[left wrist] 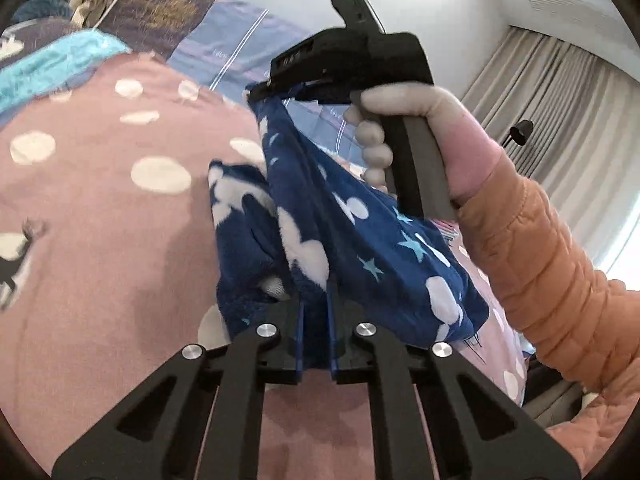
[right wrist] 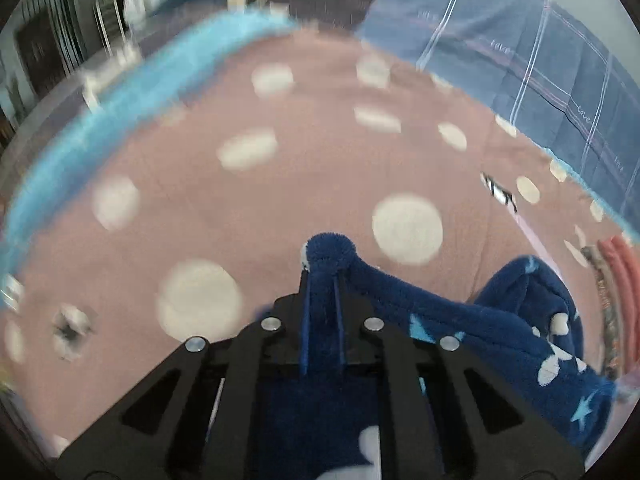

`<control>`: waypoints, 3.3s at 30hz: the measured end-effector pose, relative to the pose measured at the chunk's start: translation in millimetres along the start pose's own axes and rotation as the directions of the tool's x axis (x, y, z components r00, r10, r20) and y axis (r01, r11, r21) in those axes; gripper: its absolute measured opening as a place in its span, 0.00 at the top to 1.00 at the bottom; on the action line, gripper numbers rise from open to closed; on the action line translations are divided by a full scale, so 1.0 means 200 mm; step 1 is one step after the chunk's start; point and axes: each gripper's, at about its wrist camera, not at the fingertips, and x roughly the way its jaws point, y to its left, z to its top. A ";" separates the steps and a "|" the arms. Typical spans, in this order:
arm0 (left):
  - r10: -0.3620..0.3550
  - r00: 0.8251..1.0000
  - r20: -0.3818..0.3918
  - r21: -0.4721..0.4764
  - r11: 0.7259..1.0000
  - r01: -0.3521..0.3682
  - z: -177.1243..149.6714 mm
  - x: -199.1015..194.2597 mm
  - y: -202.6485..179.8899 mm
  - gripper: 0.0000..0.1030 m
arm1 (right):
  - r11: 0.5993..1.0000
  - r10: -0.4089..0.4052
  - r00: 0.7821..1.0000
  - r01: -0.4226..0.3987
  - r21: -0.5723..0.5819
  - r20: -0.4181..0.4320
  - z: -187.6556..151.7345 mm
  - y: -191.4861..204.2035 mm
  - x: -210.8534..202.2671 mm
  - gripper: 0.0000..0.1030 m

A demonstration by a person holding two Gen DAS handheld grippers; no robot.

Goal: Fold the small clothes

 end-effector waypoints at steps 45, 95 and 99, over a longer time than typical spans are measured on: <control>0.045 0.966 -0.253 -0.060 0.996 -0.062 -0.06 0.21 0.17 0.91 | 0.969 -0.136 0.970 0.088 -0.231 -0.202 -0.05 0.28 0.41 1.00; 0.239 0.954 -0.179 0.201 0.958 -0.203 0.03 0.41 -0.33 0.59 | 0.846 -0.189 0.960 0.052 0.531 0.208 -1.60 -1.10 -0.93 0.63; 0.263 0.959 -0.103 0.240 0.942 -0.233 0.21 0.33 -0.38 0.59 | 0.859 -0.194 0.959 0.064 0.508 0.206 -1.45 -1.30 -0.97 0.48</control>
